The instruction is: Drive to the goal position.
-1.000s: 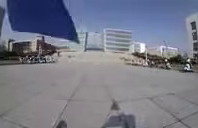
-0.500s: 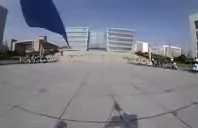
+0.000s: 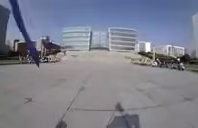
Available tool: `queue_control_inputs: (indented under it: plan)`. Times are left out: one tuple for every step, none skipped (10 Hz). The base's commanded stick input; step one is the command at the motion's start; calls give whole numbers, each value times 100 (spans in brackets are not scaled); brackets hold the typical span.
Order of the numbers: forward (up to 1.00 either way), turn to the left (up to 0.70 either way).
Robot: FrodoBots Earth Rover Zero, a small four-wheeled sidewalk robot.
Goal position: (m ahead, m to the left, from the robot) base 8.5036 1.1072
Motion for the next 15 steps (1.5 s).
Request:
queue_control_inputs:
  plan:
    - [100,0]
    - [100,0]
    - [100,0]
    - [100,0]
    - [100,0]
    - [100,0]
    - [100,-2]
    - [100,-39]
    - [100,-40]
    - [100,-36]
    - [100,-14]
    - [100,0]
    - [100,7]
    - [100,2]
    - [100,0]
